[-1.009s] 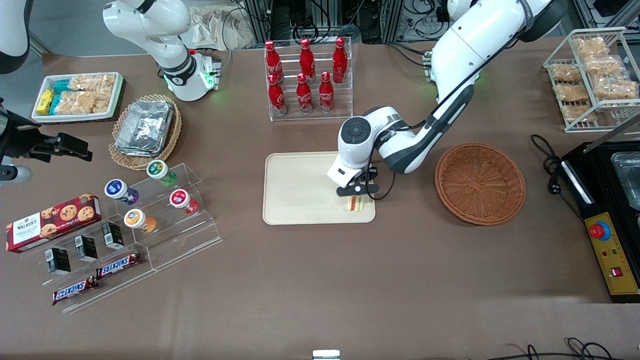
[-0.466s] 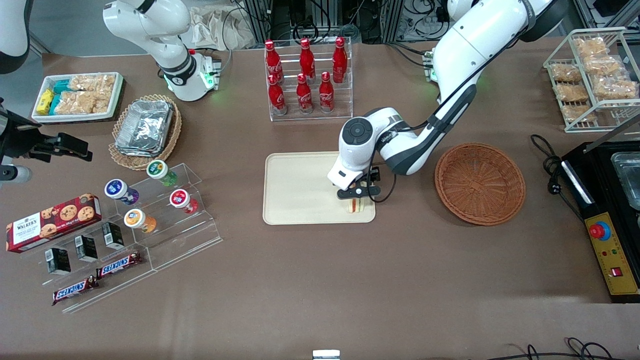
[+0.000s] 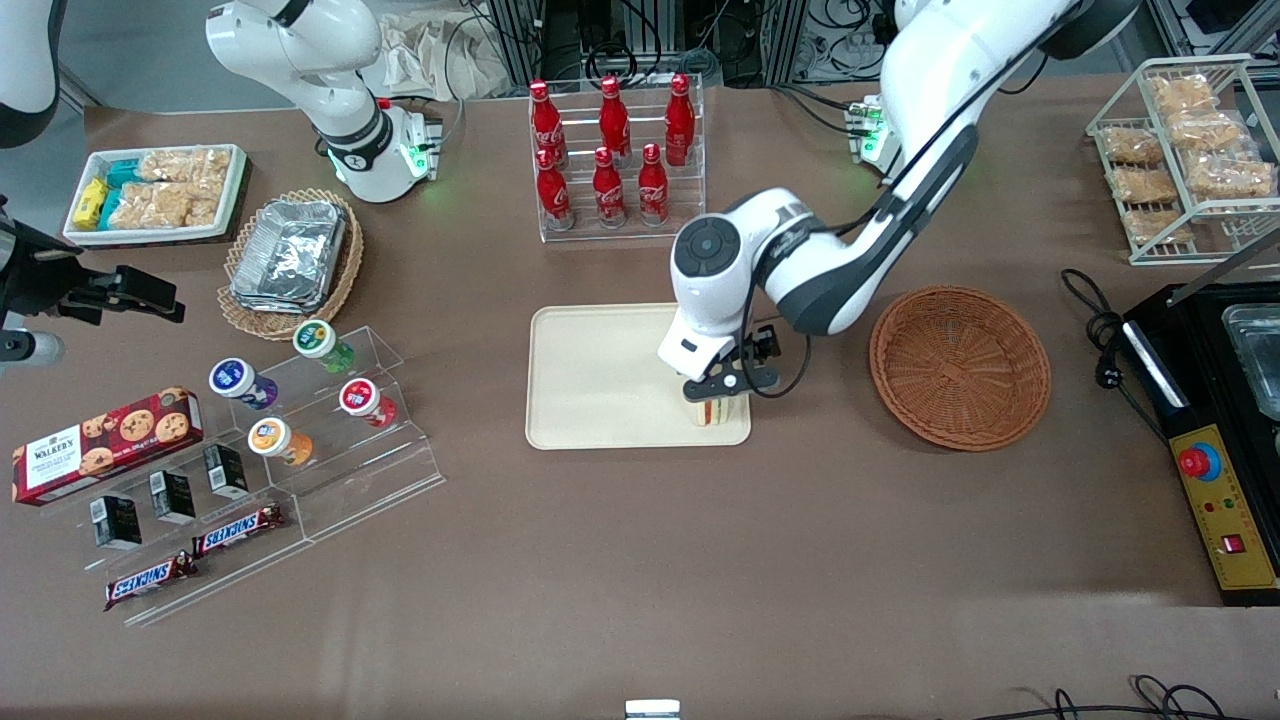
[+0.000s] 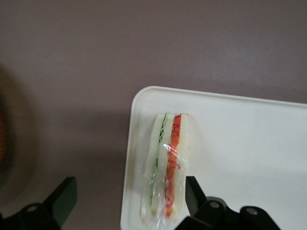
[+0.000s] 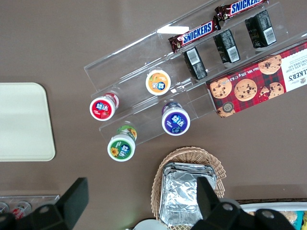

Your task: Place sandwich from basket to tray

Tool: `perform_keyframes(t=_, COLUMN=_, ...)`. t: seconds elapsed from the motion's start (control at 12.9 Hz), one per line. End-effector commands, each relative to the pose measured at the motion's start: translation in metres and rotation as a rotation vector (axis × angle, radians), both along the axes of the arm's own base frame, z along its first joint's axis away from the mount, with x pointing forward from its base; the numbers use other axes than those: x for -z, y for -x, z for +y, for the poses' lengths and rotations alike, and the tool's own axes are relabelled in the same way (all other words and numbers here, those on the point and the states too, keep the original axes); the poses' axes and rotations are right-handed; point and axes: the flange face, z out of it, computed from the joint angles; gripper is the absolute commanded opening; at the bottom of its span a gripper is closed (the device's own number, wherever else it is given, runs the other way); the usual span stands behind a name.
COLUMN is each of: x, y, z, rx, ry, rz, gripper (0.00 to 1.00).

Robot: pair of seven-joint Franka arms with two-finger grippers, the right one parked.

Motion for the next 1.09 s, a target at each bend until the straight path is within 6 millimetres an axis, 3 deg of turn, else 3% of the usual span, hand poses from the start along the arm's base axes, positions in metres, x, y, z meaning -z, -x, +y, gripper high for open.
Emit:
perform_keyframes(t=0.0, x=-0.088, y=-0.008, z=0.024, rx=0.012, ry=0.012, rz=0.021, gripper=1.00)
perform_keyframes(t=0.08, x=-0.118, y=-0.006, z=0.032, rx=0.013, ry=0.025, rz=0.033, gripper=1.00)
perform_keyframes(t=0.23, x=-0.173, y=-0.014, z=0.078, rx=0.006, ry=0.038, rz=0.018, gripper=1.00)
perform_keyframes(t=0.47, x=-0.239, y=-0.012, z=0.167, rx=0.089, ry=0.095, rz=0.085, gripper=1.00)
perform_keyframes(t=0.78, x=-0.273, y=-0.005, z=0.288, rx=0.168, ry=0.121, rz=0.087, gripper=1.00)
perform_keyframes(t=1.01, x=-0.281, y=-0.006, z=0.365, rx=0.214, ry=0.145, rz=0.077, gripper=1.00)
